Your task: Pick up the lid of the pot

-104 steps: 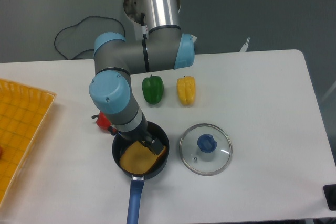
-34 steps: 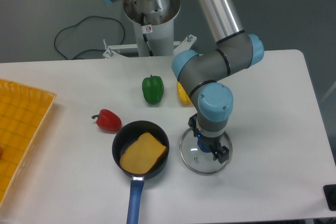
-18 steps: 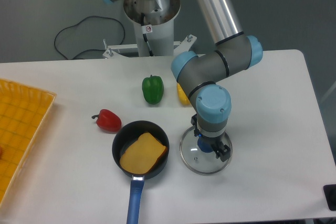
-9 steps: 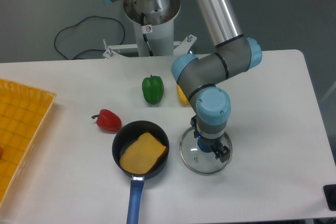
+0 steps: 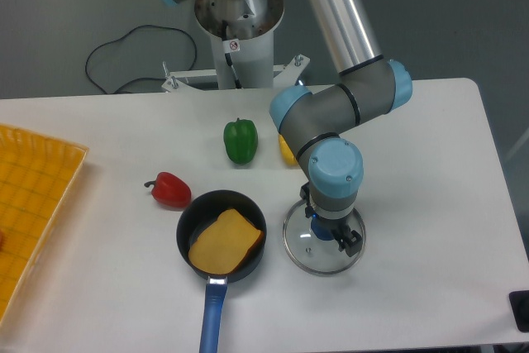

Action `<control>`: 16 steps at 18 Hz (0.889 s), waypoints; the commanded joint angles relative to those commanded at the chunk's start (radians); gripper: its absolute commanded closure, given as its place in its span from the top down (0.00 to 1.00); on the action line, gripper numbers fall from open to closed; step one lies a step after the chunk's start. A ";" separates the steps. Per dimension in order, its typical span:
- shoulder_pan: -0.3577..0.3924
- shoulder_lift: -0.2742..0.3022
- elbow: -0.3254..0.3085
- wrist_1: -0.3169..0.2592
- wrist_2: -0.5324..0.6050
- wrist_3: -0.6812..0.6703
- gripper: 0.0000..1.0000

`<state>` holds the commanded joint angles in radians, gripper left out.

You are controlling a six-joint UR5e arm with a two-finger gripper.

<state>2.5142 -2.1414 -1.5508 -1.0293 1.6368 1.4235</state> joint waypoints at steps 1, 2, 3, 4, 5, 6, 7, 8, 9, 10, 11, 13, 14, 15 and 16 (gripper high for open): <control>0.000 0.000 -0.002 0.000 -0.002 0.000 0.97; 0.000 0.000 0.000 0.000 -0.002 0.002 0.97; 0.000 0.000 -0.002 0.000 -0.002 0.000 0.96; 0.000 0.002 -0.002 0.002 -0.009 -0.002 0.93; 0.002 0.002 0.000 0.003 -0.024 0.000 0.85; 0.002 0.002 -0.002 0.003 -0.029 0.002 0.80; 0.002 0.002 -0.002 0.003 -0.029 0.002 0.78; 0.002 0.002 0.000 0.003 -0.029 0.003 0.78; 0.002 0.003 0.000 0.003 -0.029 0.002 0.74; 0.002 0.003 0.001 0.002 -0.031 0.003 0.74; 0.002 0.003 0.002 0.002 -0.032 0.003 0.74; 0.002 0.003 0.003 0.002 -0.032 0.005 0.69; 0.003 0.003 0.005 0.002 -0.031 0.006 0.69; 0.003 0.003 0.005 0.002 -0.029 0.009 0.67; 0.003 0.003 0.005 0.000 -0.026 0.018 0.67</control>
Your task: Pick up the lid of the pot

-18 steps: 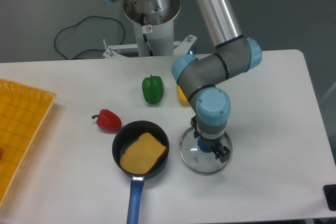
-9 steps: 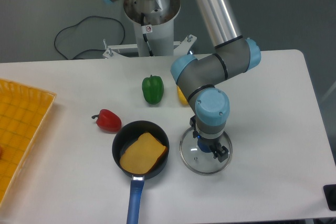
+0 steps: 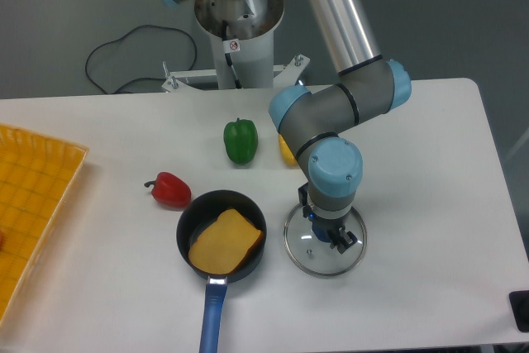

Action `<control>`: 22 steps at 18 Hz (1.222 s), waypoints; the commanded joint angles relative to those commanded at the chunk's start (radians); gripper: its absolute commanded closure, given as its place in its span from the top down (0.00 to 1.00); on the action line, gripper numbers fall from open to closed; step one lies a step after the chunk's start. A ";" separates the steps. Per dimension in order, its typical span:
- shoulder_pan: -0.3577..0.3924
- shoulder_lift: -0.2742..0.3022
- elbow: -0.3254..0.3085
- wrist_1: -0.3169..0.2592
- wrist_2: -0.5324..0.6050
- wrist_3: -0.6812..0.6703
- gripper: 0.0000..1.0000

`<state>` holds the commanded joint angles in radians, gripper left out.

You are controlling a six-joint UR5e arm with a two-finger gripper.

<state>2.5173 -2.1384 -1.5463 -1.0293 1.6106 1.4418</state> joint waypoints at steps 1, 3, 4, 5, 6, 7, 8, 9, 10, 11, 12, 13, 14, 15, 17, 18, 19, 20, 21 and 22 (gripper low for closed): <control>0.000 0.000 0.000 0.000 0.002 0.008 0.63; 0.000 0.000 0.002 -0.002 0.002 0.008 0.63; 0.000 0.000 0.003 -0.003 0.003 0.008 0.60; 0.000 0.002 0.005 -0.003 0.003 0.006 0.59; -0.002 0.002 0.009 -0.005 0.003 0.006 0.58; -0.002 0.003 0.009 -0.006 0.005 0.005 0.56; 0.000 0.008 0.018 -0.009 0.005 0.006 0.55; -0.002 0.011 0.024 -0.012 0.006 0.006 0.55; -0.002 0.015 0.031 -0.029 0.006 0.006 0.55; -0.002 0.021 0.038 -0.050 0.006 0.006 0.55; -0.003 0.028 0.043 -0.063 0.006 0.003 0.55; -0.003 0.032 0.051 -0.074 0.005 -0.001 0.55; -0.003 0.043 0.054 -0.090 0.005 -0.003 0.55; -0.005 0.055 0.055 -0.110 0.005 -0.004 0.55; -0.005 0.087 0.058 -0.147 0.003 -0.012 0.52; -0.005 0.107 0.058 -0.175 0.003 -0.015 0.52; -0.006 0.127 0.058 -0.199 0.003 -0.018 0.52; -0.008 0.147 0.058 -0.225 0.002 -0.027 0.52; -0.009 0.164 0.058 -0.251 0.003 -0.035 0.52; -0.011 0.175 0.060 -0.277 0.003 -0.038 0.52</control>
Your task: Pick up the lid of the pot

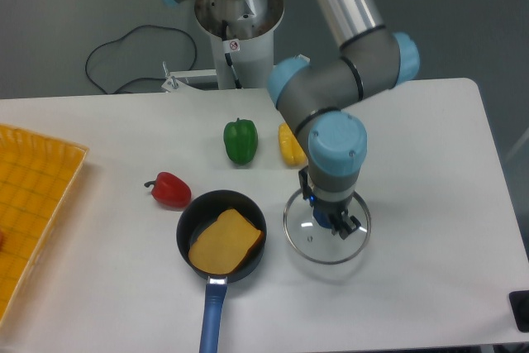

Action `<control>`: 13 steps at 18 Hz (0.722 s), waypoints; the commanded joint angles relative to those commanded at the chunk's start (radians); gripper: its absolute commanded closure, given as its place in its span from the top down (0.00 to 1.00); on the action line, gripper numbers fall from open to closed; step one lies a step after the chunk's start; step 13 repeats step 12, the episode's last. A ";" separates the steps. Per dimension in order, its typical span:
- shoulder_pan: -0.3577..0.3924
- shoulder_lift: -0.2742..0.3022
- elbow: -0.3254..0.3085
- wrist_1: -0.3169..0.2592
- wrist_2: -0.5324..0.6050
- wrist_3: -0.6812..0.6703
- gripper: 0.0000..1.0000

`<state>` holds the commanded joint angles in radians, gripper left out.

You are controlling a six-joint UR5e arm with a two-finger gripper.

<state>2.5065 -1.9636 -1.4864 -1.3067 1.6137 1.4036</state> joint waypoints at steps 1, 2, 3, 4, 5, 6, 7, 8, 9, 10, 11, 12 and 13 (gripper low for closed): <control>-0.005 0.011 0.002 -0.020 0.000 -0.005 0.52; -0.017 0.020 0.002 -0.037 0.000 -0.024 0.52; -0.031 0.026 0.002 -0.045 0.000 -0.044 0.52; -0.043 0.032 0.002 -0.046 0.002 -0.055 0.52; -0.052 0.035 0.002 -0.046 0.000 -0.057 0.52; -0.054 0.035 0.002 -0.055 0.000 -0.057 0.52; -0.054 0.035 0.002 -0.062 0.000 -0.057 0.52; -0.054 0.035 0.002 -0.062 0.002 -0.057 0.52; -0.054 0.034 0.002 -0.062 0.002 -0.058 0.52; -0.054 0.032 0.000 -0.063 0.003 -0.060 0.52; -0.054 0.034 -0.002 -0.062 0.003 -0.060 0.52; -0.054 0.034 0.000 -0.062 0.003 -0.061 0.52; -0.054 0.034 0.000 -0.062 0.003 -0.061 0.52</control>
